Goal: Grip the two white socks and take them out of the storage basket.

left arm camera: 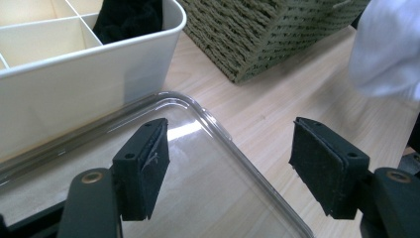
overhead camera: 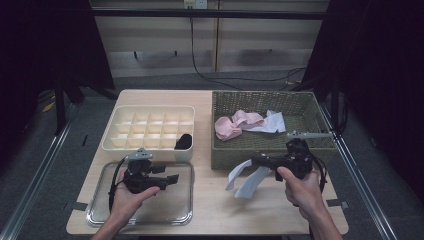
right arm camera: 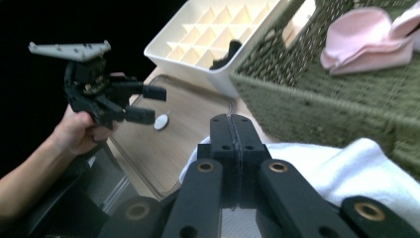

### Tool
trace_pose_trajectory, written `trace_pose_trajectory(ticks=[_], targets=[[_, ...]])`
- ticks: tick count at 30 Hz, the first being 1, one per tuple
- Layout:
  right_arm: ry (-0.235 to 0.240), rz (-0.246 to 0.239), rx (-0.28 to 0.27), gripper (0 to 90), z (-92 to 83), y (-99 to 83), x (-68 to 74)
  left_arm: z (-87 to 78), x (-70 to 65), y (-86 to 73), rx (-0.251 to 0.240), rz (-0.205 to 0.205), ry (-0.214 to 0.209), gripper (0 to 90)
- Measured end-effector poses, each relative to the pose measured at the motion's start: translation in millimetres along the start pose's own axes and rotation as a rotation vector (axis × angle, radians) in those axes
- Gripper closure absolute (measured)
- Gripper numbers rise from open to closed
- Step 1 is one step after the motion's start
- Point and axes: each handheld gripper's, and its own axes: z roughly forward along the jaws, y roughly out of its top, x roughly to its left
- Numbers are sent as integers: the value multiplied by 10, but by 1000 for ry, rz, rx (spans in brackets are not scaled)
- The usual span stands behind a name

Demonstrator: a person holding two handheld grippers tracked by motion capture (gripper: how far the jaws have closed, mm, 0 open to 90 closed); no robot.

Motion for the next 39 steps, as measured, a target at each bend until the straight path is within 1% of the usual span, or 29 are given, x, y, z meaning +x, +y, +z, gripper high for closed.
trace_pose_trajectory(ticks=[3, 5, 7, 9, 10, 13, 15, 17, 22, 24, 26, 30, 31, 32, 33, 35, 36, 37, 38, 39], targets=[[12, 17, 4, 894, 64, -63, -33, -3, -20, 23, -9, 4, -3, 309], [4, 15, 25, 894, 124, -105, -54, 6, -35, 42, -5, 9, -6, 309], [3, 24, 39, 894, 179, -136, -89, 20, -57, 59, -8, 13, -10, 309], [-13, 24, 50, 894, 227, -170, -122, 37, -86, 71, -13, 14, -20, 309], [-12, 33, 52, 894, 248, -190, -144, 44, -95, 79, -7, 23, -24, 309], [-30, 40, 69, 894, 310, -236, -197, 73, -125, 95, -1, 29, -28, 308], [-35, 43, 72, 894, 334, -267, -224, 92, -147, 104, -2, 30, -32, 308], [-51, 40, 76, 893, 357, -296, -241, 111, -165, 109, 2, 32, -35, 307], [-60, 63, 92, 893, 424, -378, -335, 163, -210, 122, 13, 43, -43, 306], [-74, 64, 106, 892, 466, -417, -375, 200, -240, 128, 20, 49, -50, 305], [-76, 75, 111, 890, 510, -455, -422, 231, -260, 138, 21, 49, -57, 305], [-81, 76, 123, 882, 598, -500, -481, 290, -289, 159, 29, 55, -63, 306], [-88, 75, 122, 879, 617, -506, -490, 299, -295, 163, 32, 57, -66, 307], [-83, 79, 123, 875, 632, -512, -501, 309, -303, 164, 27, 56, -68, 310], [-81, 76, 123, 858, 649, -519, -507, 313, -309, 163, 23, 60, -72, 319], [-98, 62, 138, 820, 688, -534, -513, 322, -322, 162, 12, 74, -73, 353], [-89, 64, 134, 786, 704, -544, -534, 333, -323, 166, 15, 71, -74, 365], [-74, 80, 127, 729, 708, -550, -555, 342, -324, 170, 21, 72, -72, 398], [-85, 77, 121, 683, 705, -551, -571, 356, -324, 166, 19, 70, -73, 428], [-102, 79, 113, 648, 690, -547, -581, 364, -326, 163, 23, 72, -74, 432]])
